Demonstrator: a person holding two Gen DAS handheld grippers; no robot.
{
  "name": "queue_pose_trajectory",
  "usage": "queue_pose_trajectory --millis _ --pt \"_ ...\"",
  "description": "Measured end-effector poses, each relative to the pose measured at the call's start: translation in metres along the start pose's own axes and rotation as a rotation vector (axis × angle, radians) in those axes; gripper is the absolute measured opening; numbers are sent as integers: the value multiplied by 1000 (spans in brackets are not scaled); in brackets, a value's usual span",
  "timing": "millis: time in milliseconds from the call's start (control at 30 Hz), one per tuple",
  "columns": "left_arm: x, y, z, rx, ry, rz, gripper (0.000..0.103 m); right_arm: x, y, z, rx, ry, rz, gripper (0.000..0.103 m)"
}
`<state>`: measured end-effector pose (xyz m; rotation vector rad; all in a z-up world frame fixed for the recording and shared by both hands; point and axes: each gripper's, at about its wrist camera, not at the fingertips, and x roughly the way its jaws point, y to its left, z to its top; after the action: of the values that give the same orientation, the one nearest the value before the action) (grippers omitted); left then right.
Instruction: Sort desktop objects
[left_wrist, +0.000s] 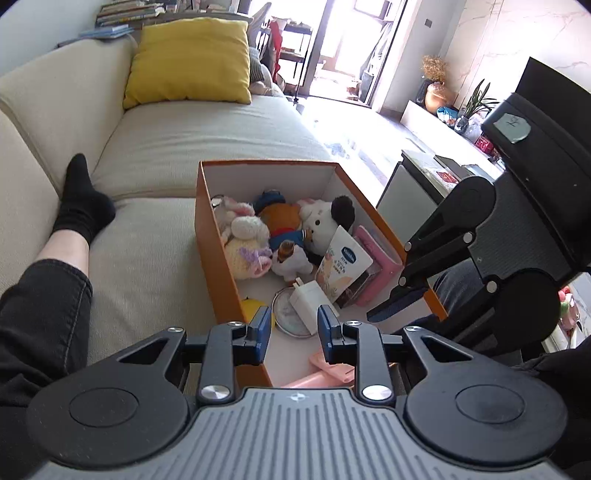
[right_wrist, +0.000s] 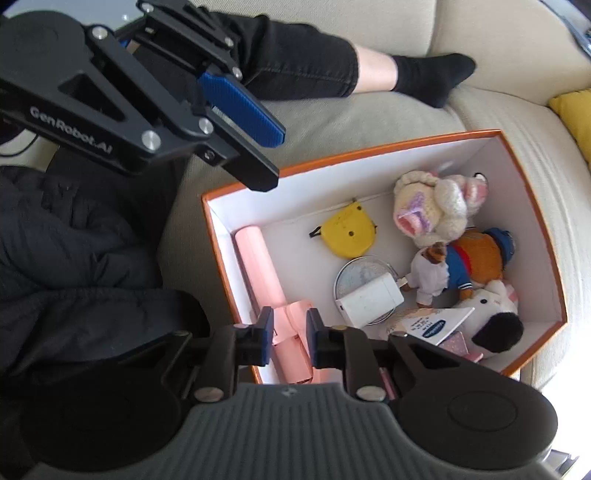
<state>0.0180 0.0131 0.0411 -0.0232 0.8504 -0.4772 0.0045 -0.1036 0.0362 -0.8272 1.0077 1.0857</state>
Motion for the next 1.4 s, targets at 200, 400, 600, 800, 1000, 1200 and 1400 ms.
queue_pose_trajectory --millis 200,400,600,800,1000,1200,1400 --pt "-14 -24 14 56 -127 49 37 -41 8 -22 158 -277 -98 29" --pt "-26 -34 17 44 -281 104 63 -75 7 -48 434 -593 -226 53" --pt "-24 -44 7 79 -375 208 89 -71 8 -64 738 -732 -353 84" --pt "-3 -43 -8 18 -345 307 91 -40 13 -63 892 -624 -489 89" --pt "26 -30 -35 -69 -252 345 91 3 15 -75 1000 -466 -467 91" --pt "45 -26 -46 -91 -154 351 91 20 17 -82 997 -380 -483 91" --pt "57 -24 -54 -107 -87 375 91 33 22 -85 954 -348 -493 91"
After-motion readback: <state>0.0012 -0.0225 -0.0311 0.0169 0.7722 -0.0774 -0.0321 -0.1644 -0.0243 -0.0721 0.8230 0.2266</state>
